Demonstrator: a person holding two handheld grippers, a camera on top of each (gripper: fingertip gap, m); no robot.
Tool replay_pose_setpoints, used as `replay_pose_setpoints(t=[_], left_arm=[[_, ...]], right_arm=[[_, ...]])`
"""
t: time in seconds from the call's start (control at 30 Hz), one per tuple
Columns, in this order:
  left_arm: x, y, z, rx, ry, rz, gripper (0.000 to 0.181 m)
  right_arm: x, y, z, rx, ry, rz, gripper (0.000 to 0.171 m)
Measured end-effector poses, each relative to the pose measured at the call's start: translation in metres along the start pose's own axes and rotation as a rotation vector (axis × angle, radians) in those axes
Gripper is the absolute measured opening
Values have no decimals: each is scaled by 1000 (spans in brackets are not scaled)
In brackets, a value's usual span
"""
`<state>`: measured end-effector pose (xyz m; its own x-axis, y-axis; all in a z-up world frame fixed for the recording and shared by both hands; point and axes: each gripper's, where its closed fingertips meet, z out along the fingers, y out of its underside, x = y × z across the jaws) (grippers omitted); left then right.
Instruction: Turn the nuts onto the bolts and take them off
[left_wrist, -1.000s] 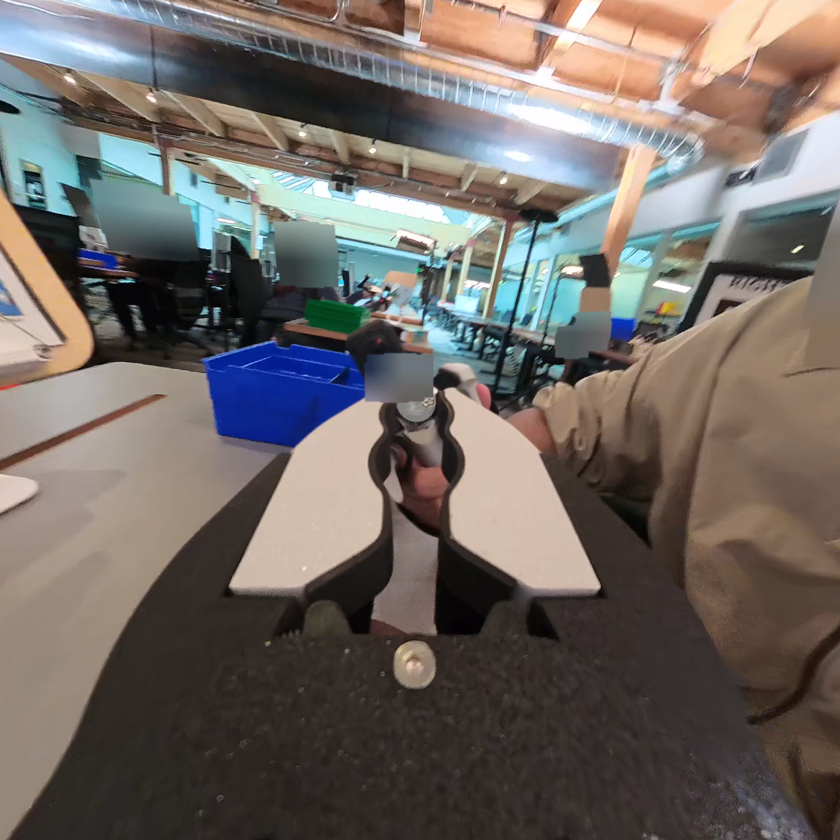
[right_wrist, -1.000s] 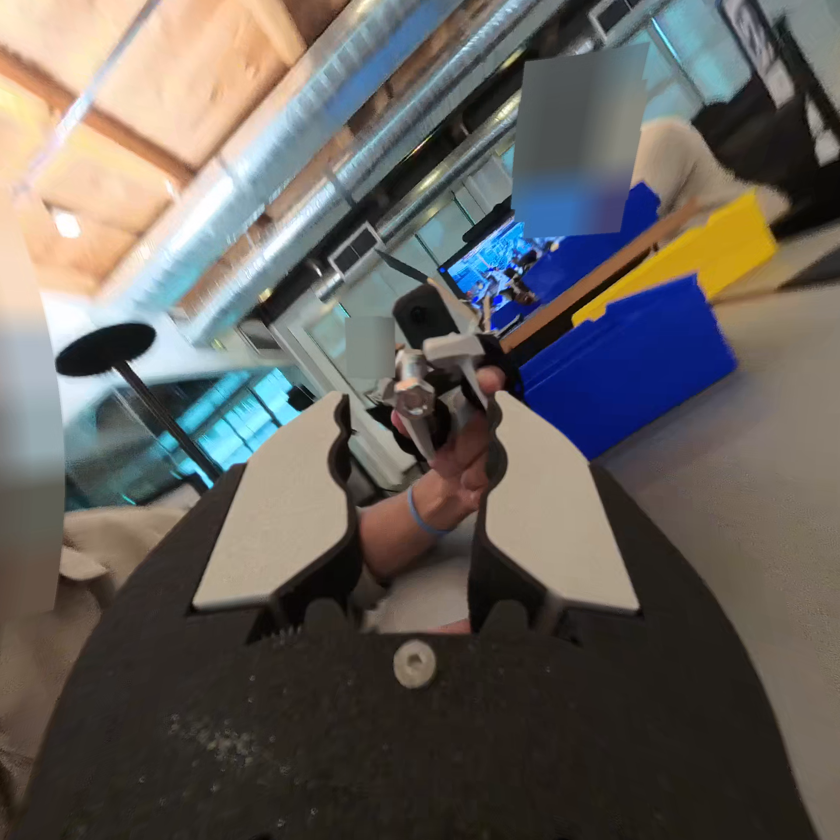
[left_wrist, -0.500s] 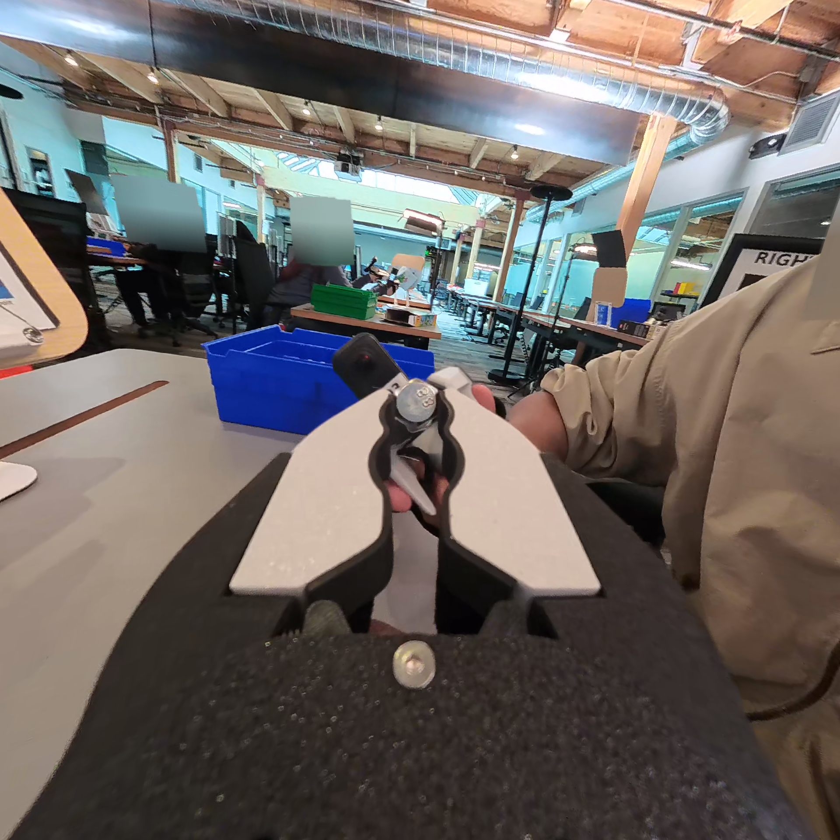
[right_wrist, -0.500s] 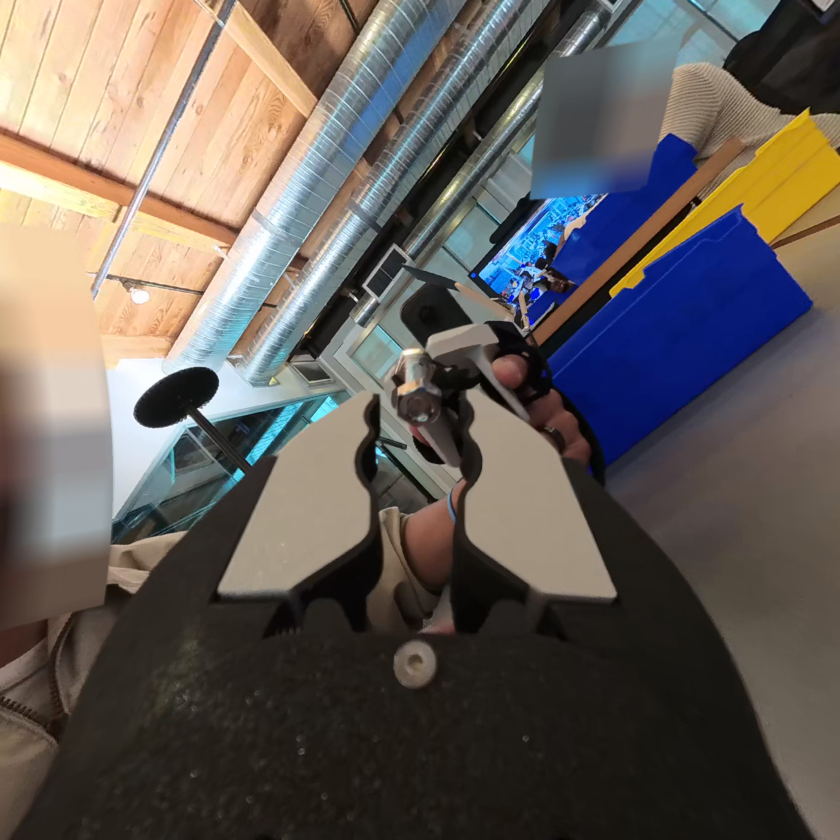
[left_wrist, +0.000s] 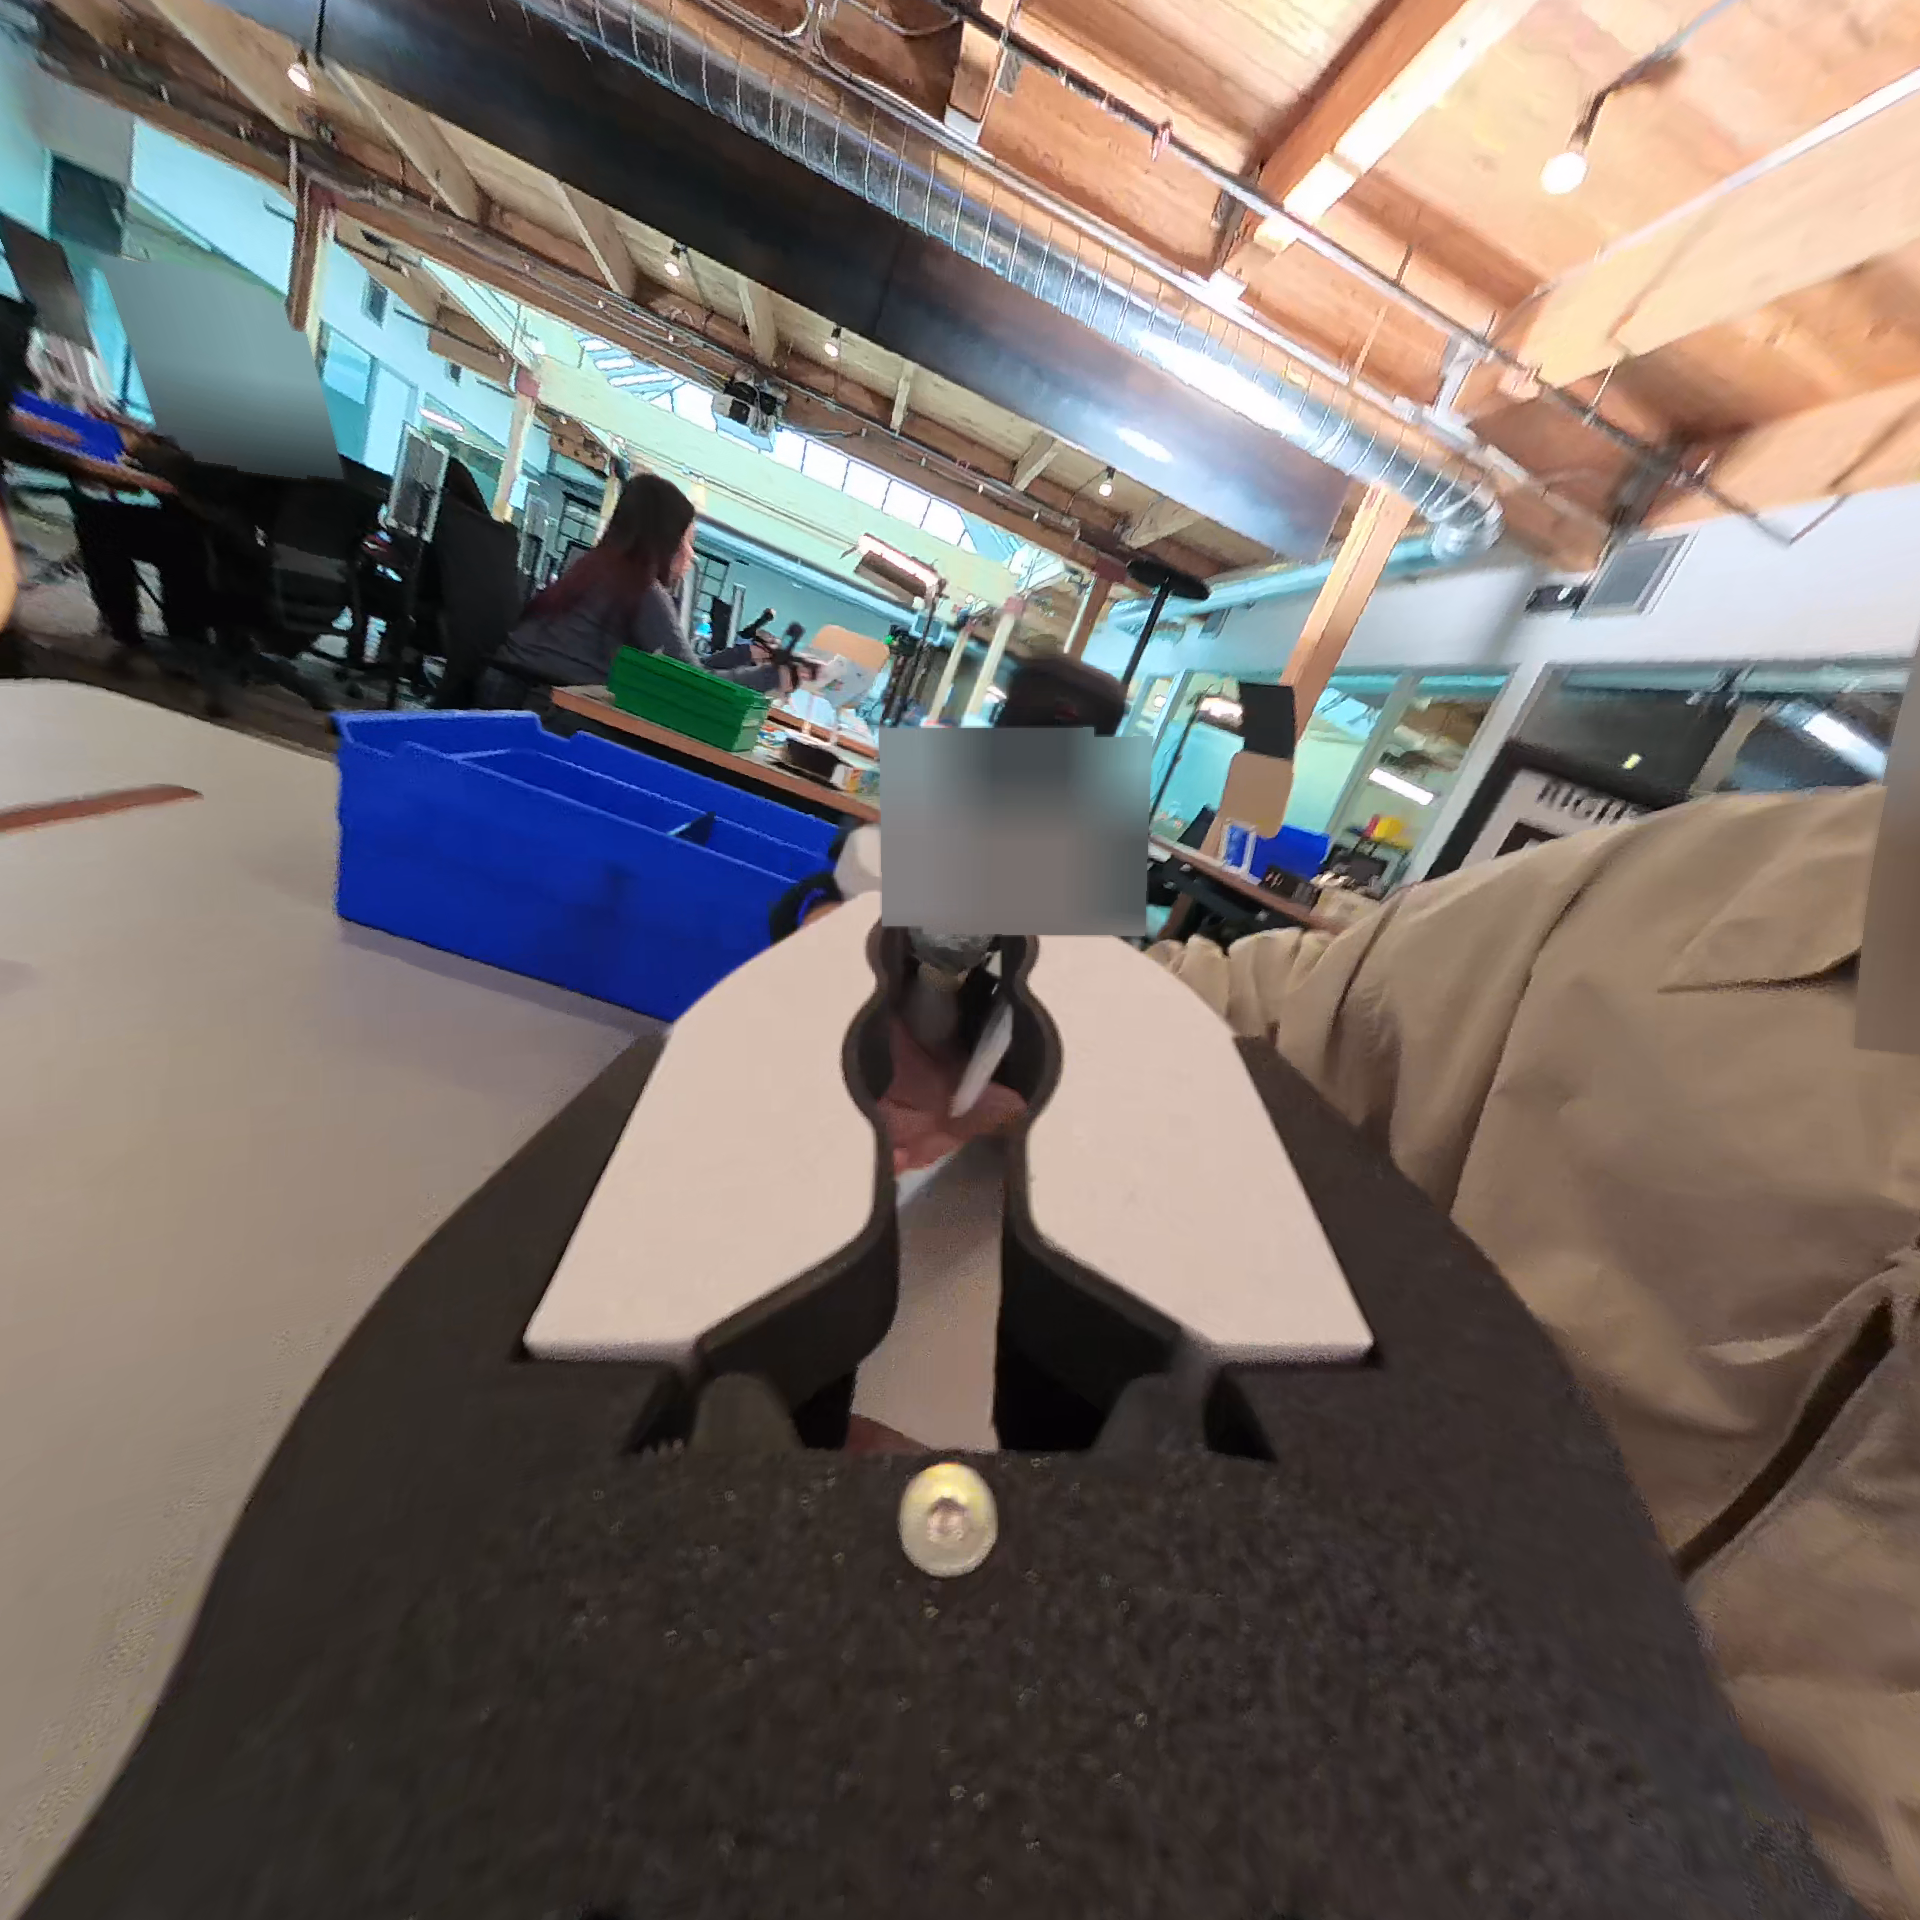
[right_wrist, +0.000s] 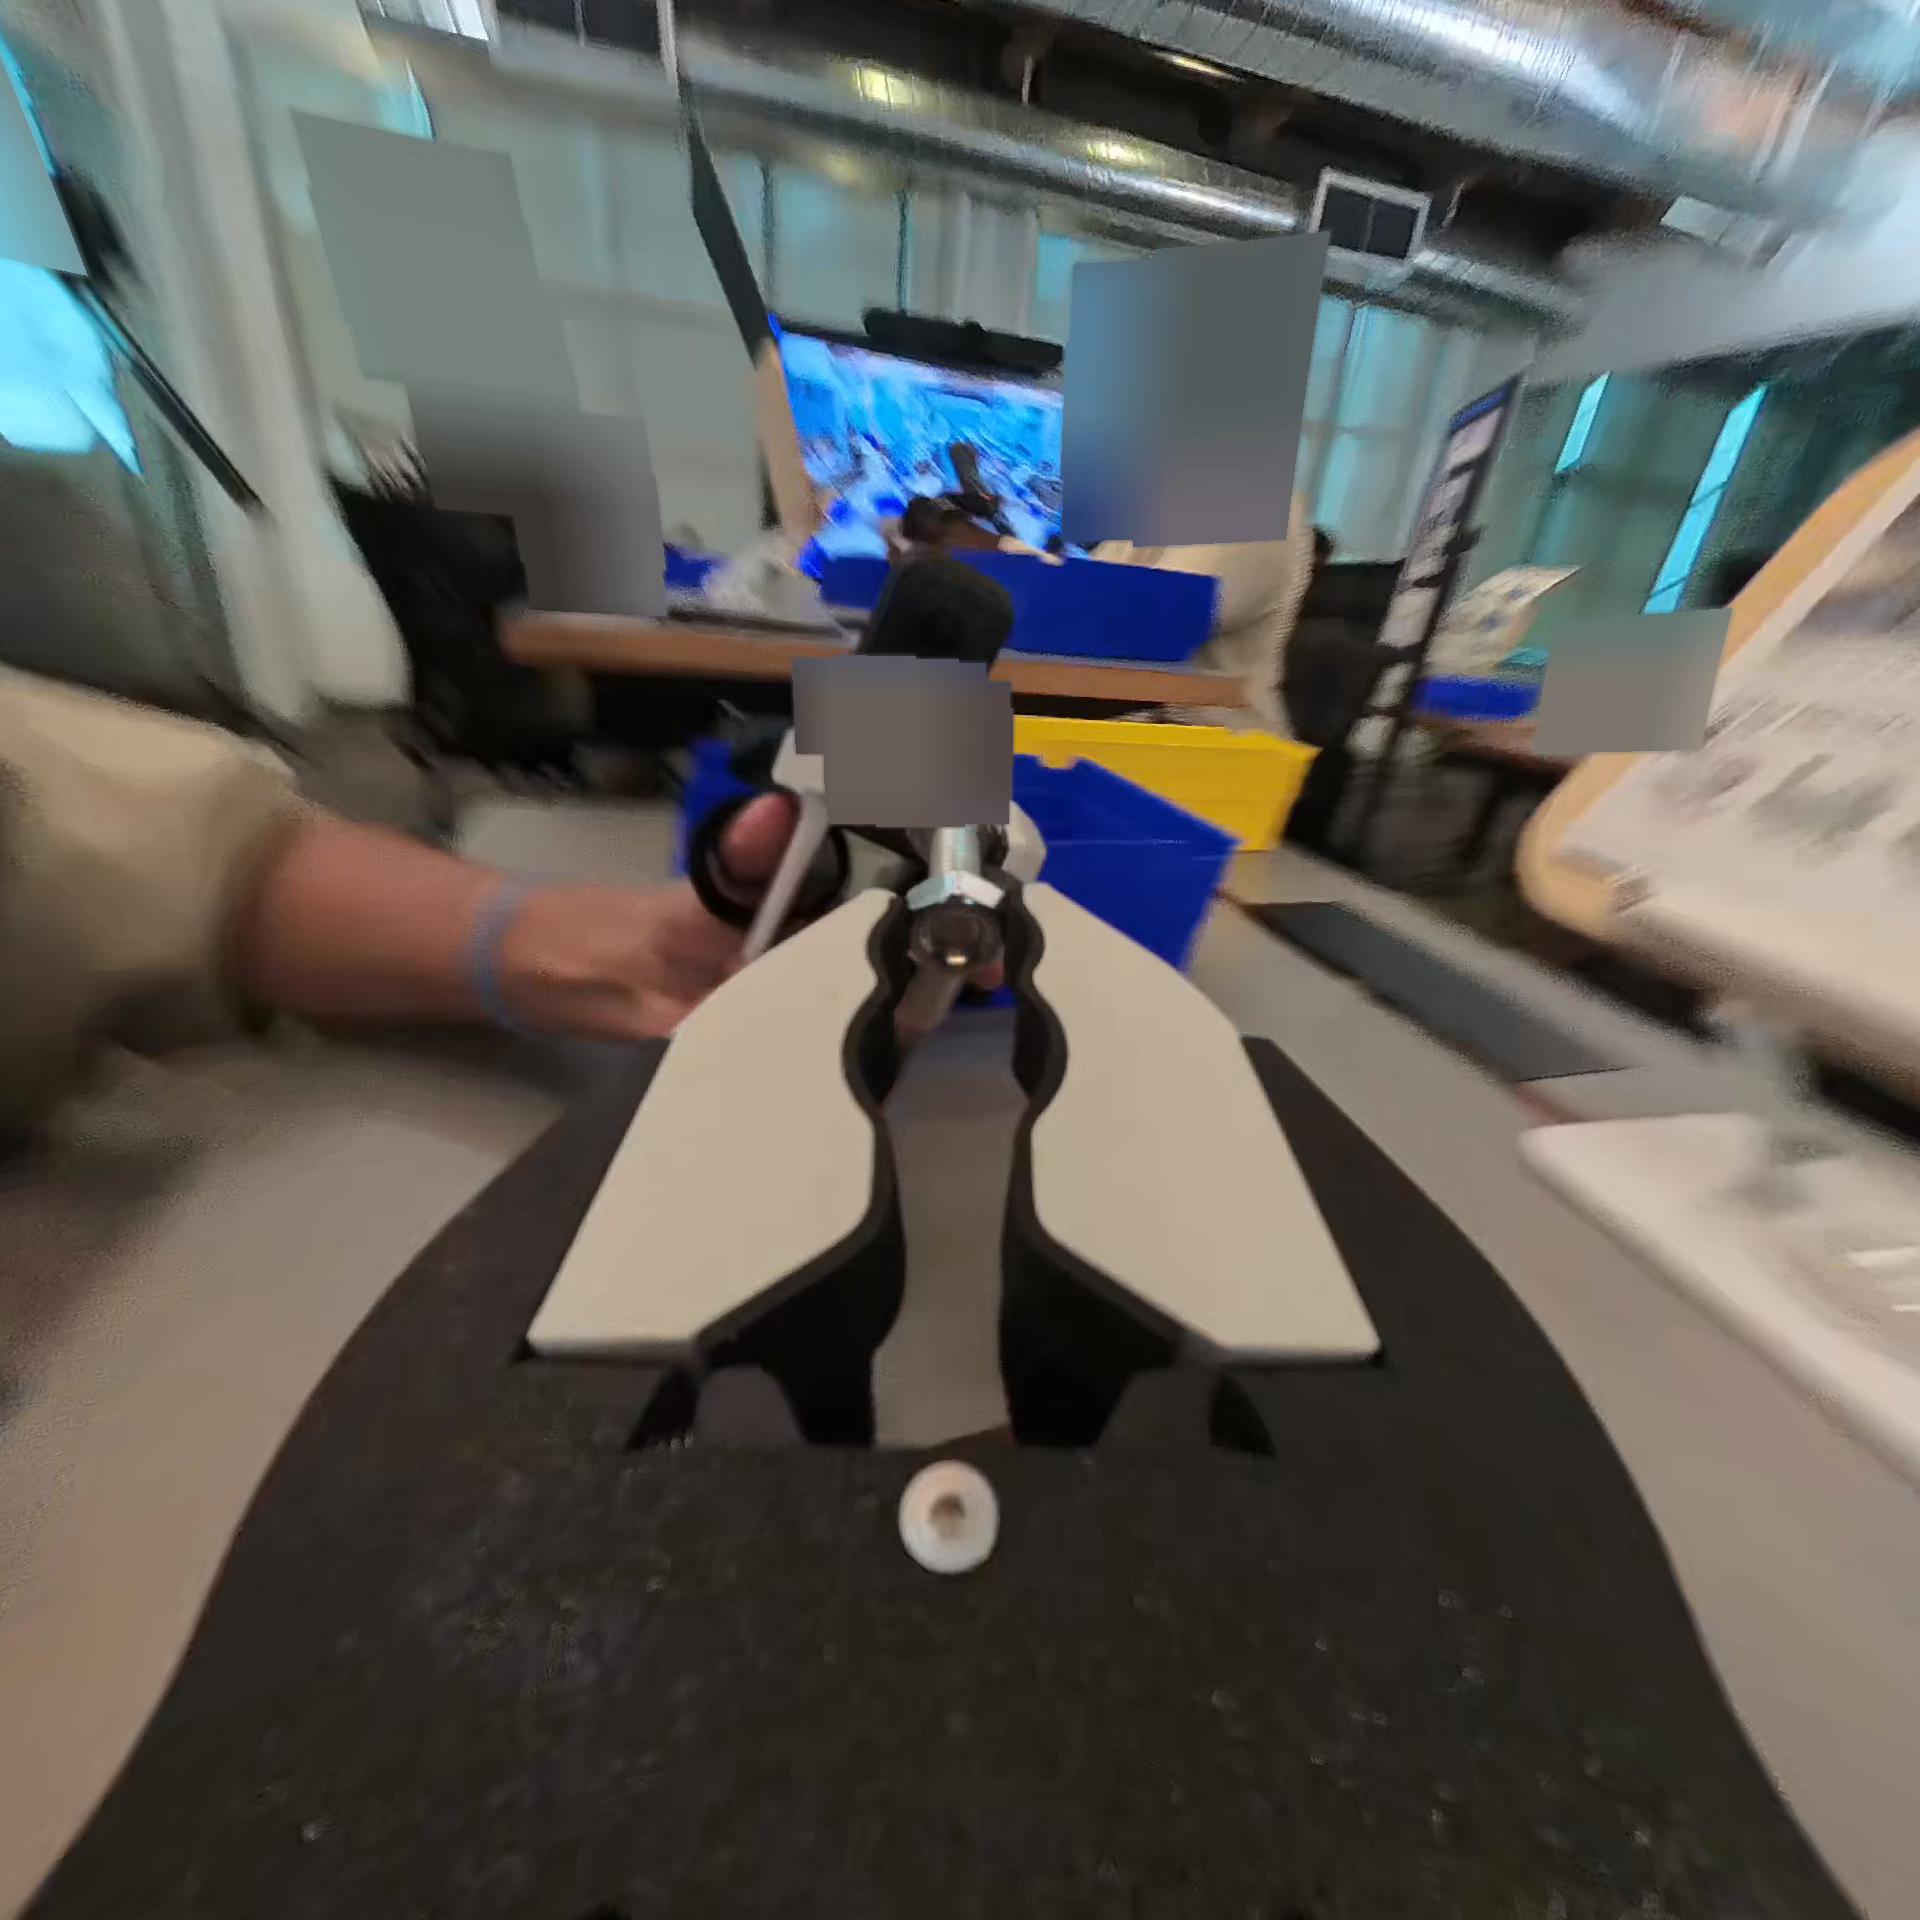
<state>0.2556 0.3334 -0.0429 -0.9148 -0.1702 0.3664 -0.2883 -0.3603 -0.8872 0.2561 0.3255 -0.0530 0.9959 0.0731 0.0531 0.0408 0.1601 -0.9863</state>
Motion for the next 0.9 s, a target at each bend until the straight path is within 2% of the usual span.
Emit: replay_pose_setpoints(t=[0.2,0.37,0.43,0.53,0.6,0.67,0.73,0.9], left_arm=[[-4,6,2,27,70,-191,17],[-1,10,4,2,105,-253,17],[-2,12,4,-8,99,-241,17],[3,10,4,-6,120,-216,17],[5,7,3,4,117,-190,17],[4,2,0,19,105,-161,17],[2,-4,-5,42,89,-119,17],[0,-14,-13,4,-23,109,17]], right_arm=[[1,3,-6,-162,222,-830,17],[-4,3,-10,-188,343,-1328,18],[-5,5,-10,-189,351,-1416,18],[-10,1,-10,-151,286,-1200,19],[-19,-9,-11,-78,253,-1078,36],[-25,-15,-9,-35,210,-913,44],[-26,-14,-5,-16,137,-639,51],[-11,-15,0,121,-70,295,52]])
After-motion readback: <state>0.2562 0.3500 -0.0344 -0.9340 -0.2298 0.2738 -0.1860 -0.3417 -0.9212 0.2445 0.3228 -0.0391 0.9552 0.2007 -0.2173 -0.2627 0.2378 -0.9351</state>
